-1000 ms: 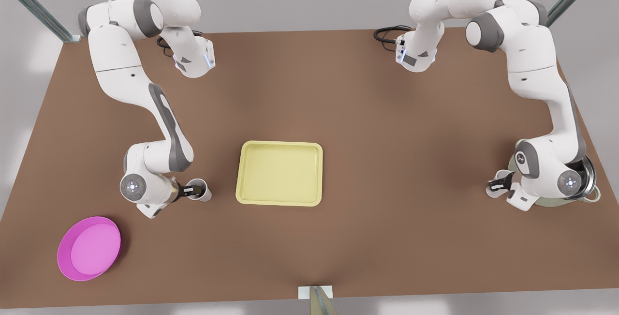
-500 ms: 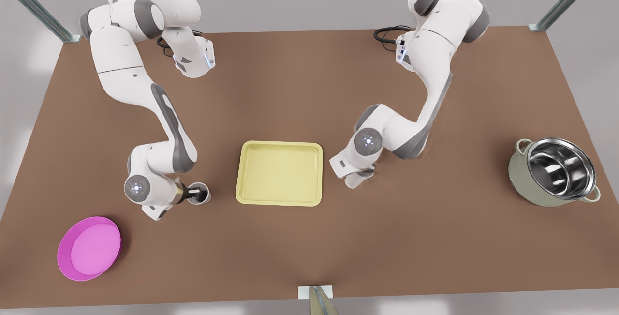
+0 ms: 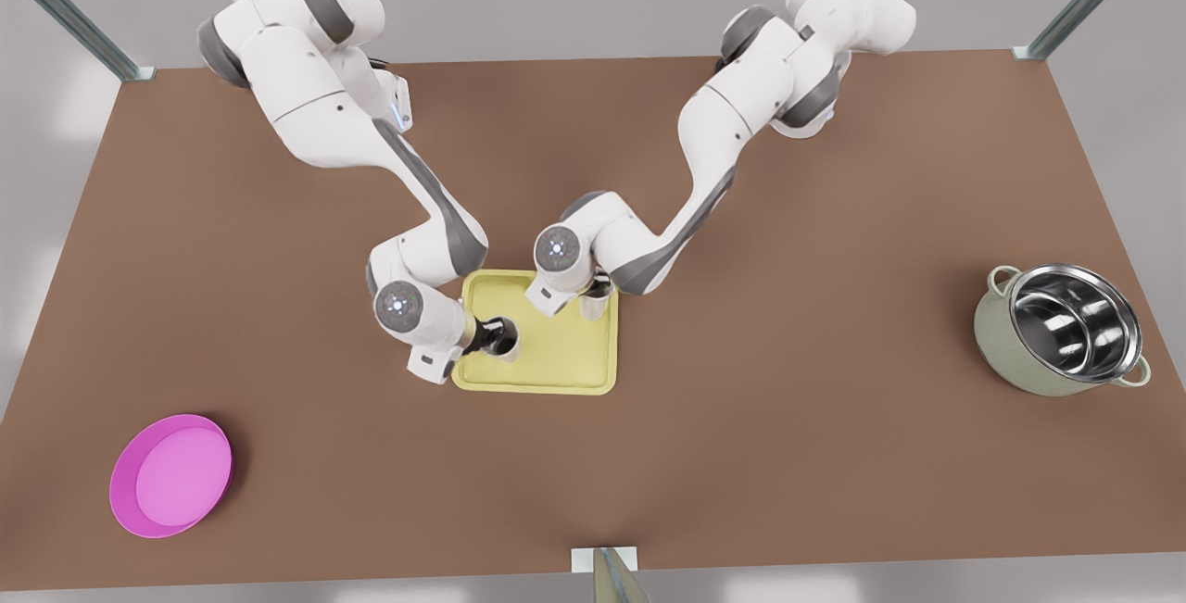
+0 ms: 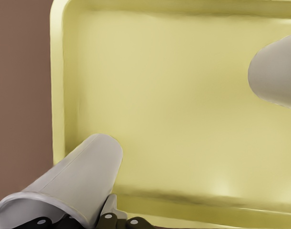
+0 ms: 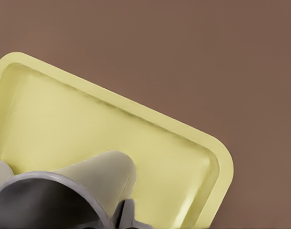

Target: Use both arms to respectively pick up the white IKEA cups from the middle-left and middle-right positions, then place the white IKEA cups onto the middle-middle tray, ensuring that the cups remain upright and do not tip over

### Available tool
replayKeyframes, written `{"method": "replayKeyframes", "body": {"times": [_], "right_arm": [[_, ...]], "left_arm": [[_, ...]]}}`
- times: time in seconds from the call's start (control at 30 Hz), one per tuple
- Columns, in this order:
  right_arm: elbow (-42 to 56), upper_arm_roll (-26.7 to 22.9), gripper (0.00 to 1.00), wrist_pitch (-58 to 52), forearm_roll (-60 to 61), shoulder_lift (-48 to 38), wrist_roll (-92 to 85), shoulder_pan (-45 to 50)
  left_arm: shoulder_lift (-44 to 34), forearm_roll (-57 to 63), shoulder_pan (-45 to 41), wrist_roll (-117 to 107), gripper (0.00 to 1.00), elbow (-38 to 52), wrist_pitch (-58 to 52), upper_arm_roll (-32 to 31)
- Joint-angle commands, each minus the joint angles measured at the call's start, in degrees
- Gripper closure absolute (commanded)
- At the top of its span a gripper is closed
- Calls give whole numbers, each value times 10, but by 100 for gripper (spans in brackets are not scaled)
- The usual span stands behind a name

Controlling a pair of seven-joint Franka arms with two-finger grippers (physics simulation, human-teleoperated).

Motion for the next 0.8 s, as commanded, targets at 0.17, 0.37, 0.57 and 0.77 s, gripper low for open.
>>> {"method": "replayKeyframes", "body": {"times": [0.17,0.37,0.57,0.77], "right_arm": [[-80,1,79,164,-5,-10,61,3],[-80,1,0,156,-4,-8,61,0],[-80,1,0,150,-5,-6,52,-3],[-73,1,0,113,-5,-34,49,-15]], "left_arm": [[3,-2,-1,-267,0,13,-9,-2],[-2,-10,2,-268,0,21,-11,-11],[-128,-54,46,-262,0,22,-151,-11],[-244,0,365,281,0,22,-296,-9]]}}
